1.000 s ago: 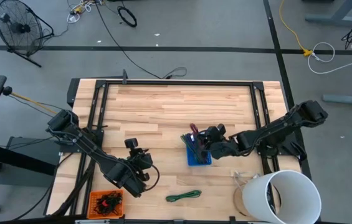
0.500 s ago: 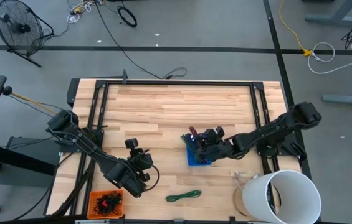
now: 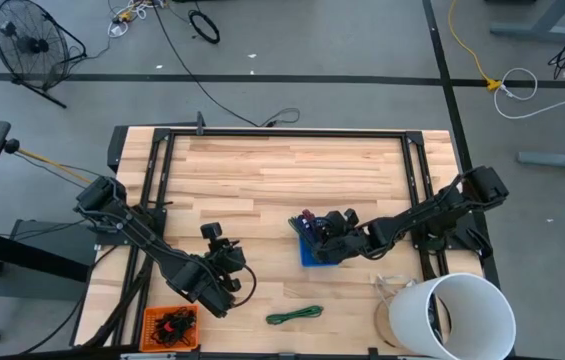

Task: Pick & Place USB Port
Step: Put the black and pink charger cable into the blue bin, then put the green and black charger cable into the blue bin

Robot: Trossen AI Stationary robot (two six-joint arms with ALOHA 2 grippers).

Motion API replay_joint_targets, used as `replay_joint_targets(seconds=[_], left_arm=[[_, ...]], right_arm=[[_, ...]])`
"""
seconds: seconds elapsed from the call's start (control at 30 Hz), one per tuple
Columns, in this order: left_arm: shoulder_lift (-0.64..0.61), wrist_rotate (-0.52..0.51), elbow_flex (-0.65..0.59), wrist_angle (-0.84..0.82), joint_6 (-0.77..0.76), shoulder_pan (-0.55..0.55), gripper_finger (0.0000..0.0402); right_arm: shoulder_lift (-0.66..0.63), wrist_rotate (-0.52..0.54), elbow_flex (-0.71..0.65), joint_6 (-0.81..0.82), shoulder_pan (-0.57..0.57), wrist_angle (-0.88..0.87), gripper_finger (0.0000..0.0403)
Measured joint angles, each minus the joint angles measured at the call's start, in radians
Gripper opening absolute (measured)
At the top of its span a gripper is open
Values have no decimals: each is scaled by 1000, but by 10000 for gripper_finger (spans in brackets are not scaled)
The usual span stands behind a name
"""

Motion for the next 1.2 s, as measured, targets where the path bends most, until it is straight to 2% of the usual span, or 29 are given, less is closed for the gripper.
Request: replay_joint_targets(seconds=[0.3,0.47,0.63,0.8,0.9,1.07,1.2], left_arm=[[0,0,0,3,0,0,85],[0,1,0,25,1,0,85],[0,31,0,74,2,0,85],[1,111,0,212,22,0,85],[25,201,0,387,135,1,85],[127,256,0,661,354,9,85],[225,343,0,805,456,39,85]], right_arm=[[1,-2,0,-2,-7,-4,142],[-2,50,0,-27,-9,7,180],[-42,104,0,-69,-9,20,180],[-100,82,0,-111,-9,34,165],[-131,37,-1,-143,-8,40,157],[-185,-22,-1,-172,-3,60,148],[-223,-29,-1,-200,13,76,143]])
